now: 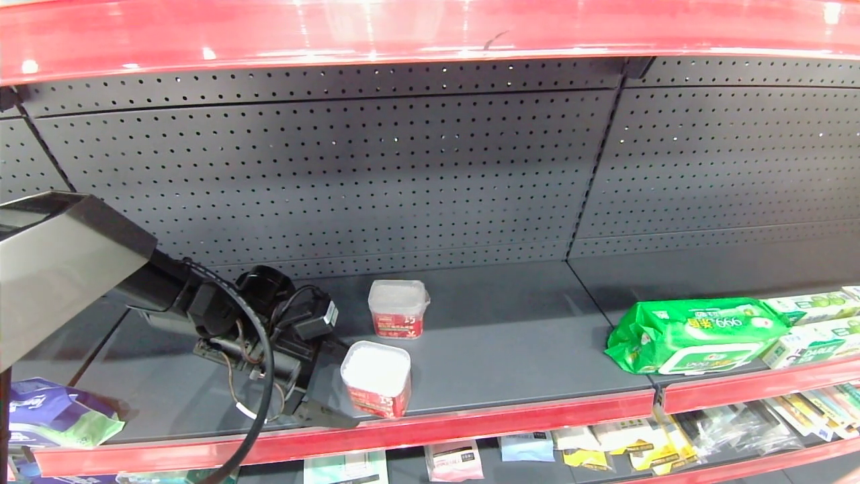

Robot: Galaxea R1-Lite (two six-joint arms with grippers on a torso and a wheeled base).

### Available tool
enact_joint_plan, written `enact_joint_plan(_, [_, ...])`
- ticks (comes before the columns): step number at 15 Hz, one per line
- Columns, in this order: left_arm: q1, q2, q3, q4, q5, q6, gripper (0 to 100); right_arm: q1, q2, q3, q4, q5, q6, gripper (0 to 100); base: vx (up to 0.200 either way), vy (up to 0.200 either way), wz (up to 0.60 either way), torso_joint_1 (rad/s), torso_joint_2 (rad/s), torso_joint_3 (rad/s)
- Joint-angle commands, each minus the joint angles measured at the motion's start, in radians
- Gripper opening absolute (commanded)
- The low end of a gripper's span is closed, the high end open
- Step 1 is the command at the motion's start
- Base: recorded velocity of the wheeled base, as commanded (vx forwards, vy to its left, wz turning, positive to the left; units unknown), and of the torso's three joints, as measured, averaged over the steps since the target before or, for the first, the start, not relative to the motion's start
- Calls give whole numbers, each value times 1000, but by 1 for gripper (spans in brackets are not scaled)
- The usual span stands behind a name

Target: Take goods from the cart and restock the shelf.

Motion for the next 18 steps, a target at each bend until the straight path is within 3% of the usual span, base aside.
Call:
enact_joint_plan(1, [0,-10,3,-1,11,0,100,0,0,0,0,0,-1,100,0,0,0,0,0,0])
enact_joint_plan(18, [-11,-42,30,52,13,0,100,0,0,0,0,0,-1,100,0,0,0,0,0,0])
